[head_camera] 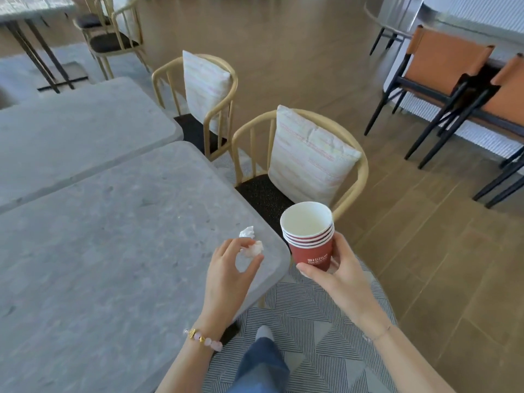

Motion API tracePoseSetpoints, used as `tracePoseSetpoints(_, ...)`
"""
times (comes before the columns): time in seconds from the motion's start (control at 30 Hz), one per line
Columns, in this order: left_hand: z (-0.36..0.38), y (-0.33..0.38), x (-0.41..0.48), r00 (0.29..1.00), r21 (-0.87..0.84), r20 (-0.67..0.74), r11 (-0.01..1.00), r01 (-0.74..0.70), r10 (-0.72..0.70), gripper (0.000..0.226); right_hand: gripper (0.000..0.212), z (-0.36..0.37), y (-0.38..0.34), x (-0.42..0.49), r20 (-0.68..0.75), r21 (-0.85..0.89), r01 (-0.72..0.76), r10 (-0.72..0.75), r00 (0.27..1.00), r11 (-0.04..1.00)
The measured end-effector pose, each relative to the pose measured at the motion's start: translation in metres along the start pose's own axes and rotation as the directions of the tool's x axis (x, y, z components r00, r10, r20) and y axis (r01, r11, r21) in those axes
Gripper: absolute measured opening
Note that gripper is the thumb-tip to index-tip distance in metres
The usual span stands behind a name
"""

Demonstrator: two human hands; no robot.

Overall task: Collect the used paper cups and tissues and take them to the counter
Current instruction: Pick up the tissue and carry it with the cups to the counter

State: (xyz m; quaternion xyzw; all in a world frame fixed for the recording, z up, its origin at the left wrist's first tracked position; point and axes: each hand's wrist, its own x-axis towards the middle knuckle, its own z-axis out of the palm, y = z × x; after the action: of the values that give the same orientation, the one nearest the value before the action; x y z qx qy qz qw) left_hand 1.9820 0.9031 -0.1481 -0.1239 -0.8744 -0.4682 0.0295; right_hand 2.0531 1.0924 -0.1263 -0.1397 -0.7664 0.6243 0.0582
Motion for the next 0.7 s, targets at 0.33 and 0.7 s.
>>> tracePoseSetpoints(0.33,0.013,-0.040,0.021,0.988,0.122,-0.028,0.981,0.152,-0.150,0.020,0.060,0.008,0.001,0.084,0.113,0.007,0.012,-0.013,0.994,1.000)
tracePoseSetpoints(0.7,0.061,-0.063,0.009,0.897,0.111,-0.089,0.890,0.442,-0.434,0.026,0.061,0.019,0.008,0.133,0.337,0.022,-0.004,-0.004,0.941,1.000)
